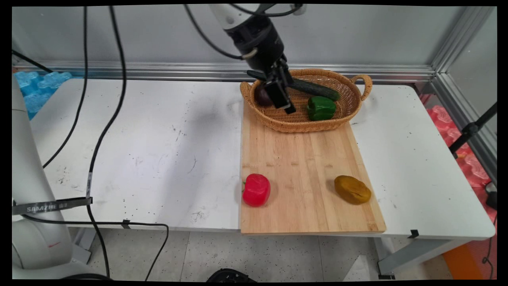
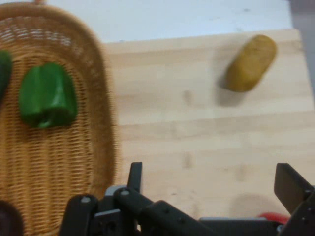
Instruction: Pick up the potato from the cutting board
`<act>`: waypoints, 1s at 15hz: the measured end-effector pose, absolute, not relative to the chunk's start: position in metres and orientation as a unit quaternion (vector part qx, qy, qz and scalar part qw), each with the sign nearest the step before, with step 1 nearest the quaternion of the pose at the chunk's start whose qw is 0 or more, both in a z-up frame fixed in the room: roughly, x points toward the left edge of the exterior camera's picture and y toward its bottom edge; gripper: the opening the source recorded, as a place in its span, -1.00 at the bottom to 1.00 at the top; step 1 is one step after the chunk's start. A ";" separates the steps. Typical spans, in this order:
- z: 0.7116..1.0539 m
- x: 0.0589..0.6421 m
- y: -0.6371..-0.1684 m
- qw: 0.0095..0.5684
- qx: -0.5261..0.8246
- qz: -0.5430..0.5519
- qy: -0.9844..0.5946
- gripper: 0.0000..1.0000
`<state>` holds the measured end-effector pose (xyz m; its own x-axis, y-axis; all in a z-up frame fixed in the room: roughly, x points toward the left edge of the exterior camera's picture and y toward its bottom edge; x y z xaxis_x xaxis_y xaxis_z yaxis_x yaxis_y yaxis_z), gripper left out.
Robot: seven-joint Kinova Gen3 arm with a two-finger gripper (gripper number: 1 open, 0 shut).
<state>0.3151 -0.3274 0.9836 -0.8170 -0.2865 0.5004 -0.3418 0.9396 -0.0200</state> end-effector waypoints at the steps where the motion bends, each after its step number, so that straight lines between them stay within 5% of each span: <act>1: 0.984 0.315 -0.322 0.255 0.154 0.051 -0.953 1.00; 15: 0.922 0.228 -0.314 0.262 0.076 0.028 -0.962 1.00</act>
